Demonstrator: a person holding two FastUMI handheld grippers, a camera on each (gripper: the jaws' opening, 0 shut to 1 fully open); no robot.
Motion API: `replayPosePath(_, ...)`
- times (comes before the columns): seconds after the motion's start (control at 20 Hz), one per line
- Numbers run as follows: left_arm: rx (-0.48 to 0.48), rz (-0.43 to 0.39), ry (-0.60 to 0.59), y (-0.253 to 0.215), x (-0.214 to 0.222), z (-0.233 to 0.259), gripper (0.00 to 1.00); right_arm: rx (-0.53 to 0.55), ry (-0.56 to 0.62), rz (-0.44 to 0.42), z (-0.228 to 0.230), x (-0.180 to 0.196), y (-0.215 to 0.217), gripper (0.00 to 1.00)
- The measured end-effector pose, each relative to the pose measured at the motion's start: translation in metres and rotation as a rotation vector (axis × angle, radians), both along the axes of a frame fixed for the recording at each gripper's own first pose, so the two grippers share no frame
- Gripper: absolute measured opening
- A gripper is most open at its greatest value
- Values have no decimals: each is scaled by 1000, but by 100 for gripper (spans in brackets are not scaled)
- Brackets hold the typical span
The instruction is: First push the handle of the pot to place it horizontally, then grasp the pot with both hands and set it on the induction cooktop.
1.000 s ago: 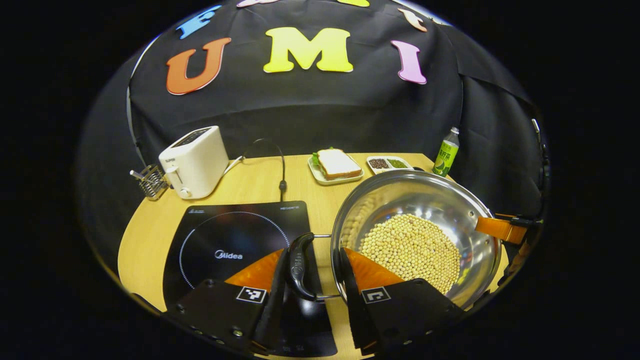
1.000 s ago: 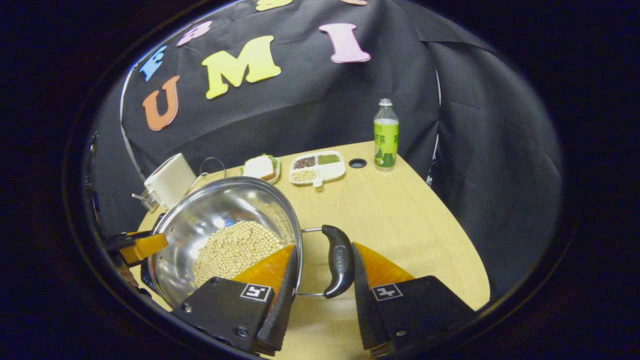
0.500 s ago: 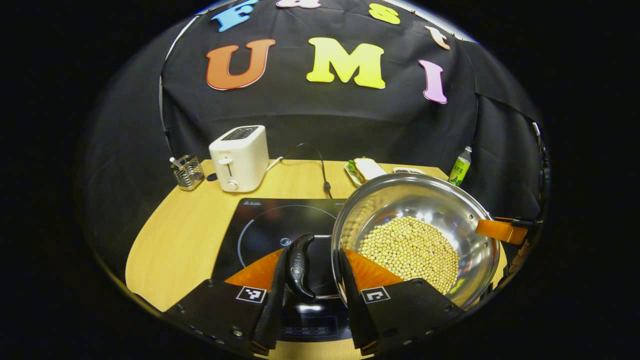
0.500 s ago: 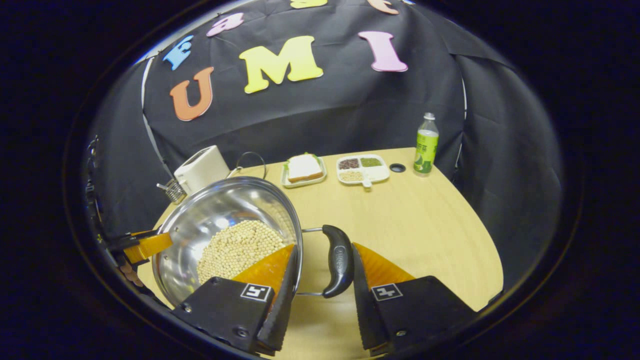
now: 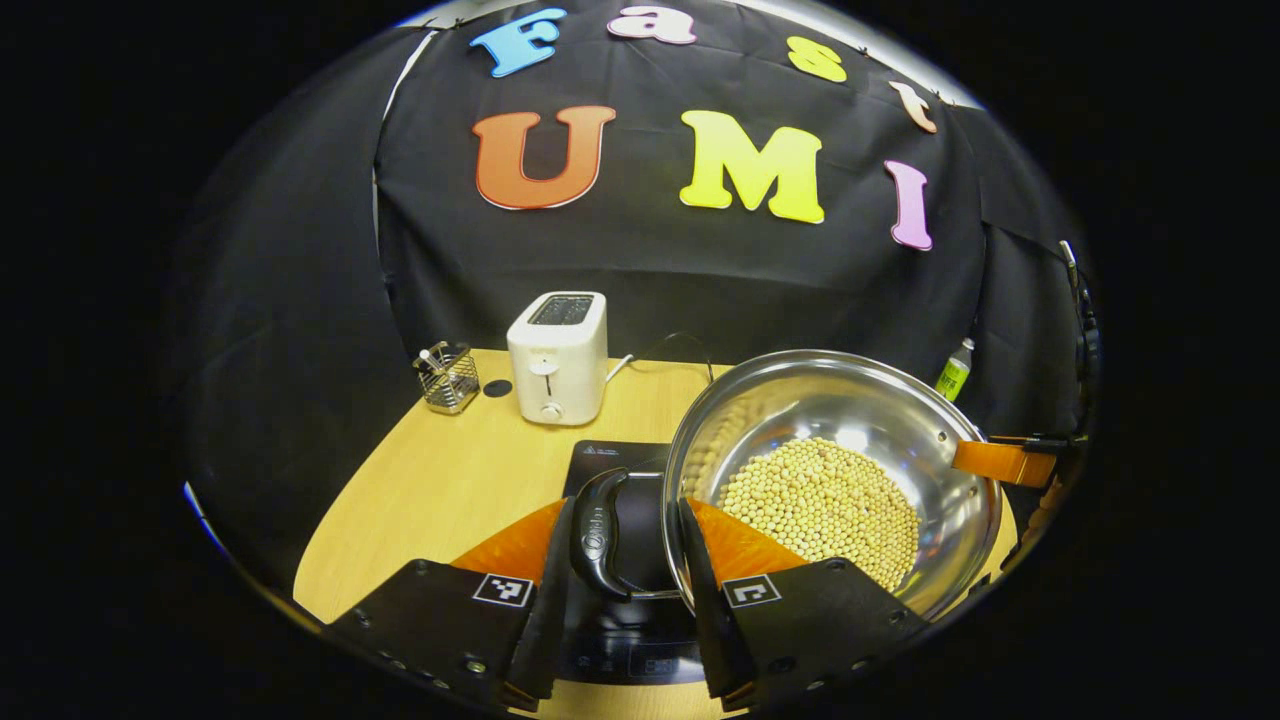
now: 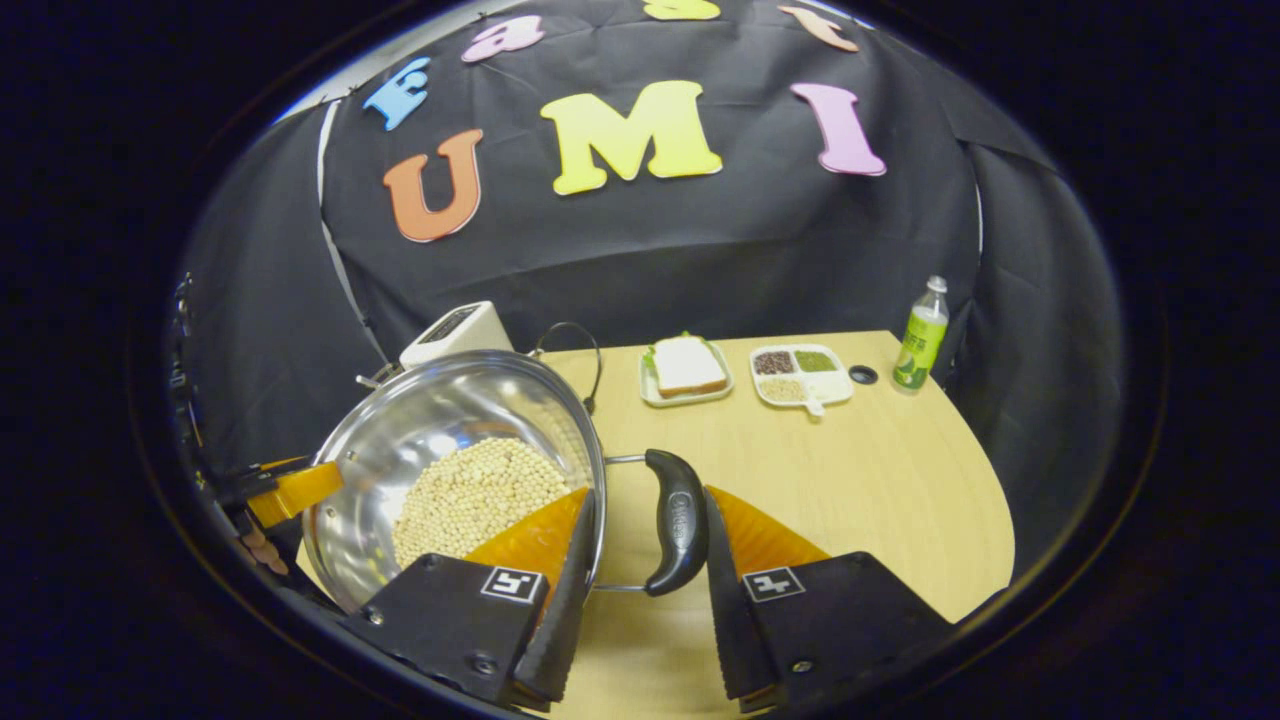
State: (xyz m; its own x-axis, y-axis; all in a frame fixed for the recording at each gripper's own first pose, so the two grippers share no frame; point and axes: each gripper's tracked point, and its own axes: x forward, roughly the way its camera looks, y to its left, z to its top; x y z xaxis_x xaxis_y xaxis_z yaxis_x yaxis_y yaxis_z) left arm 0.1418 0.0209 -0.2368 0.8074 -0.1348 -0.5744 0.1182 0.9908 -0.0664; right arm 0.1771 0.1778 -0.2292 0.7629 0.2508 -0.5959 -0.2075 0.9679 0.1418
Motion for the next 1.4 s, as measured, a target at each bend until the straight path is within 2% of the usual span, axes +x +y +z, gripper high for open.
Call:
replayPosePath(0.25, -8, 49, -11, 31, 24, 6, 54, 1, 0, 37, 4, 22, 38, 59)
replayPosePath(0.55, 16, 83, 28, 53, 46, -26, 54, -11, 44, 46, -26, 48, 68, 58)
replayPosePath(0.9, 38, 91, 84, 57, 66, -68, 54, -17, 110, 24, -78, 66, 76, 58)
replayPosePath(1.4, -16, 91, 97, 59, 67, -95, 54, -14, 124, 11, -106, 63, 78, 58)
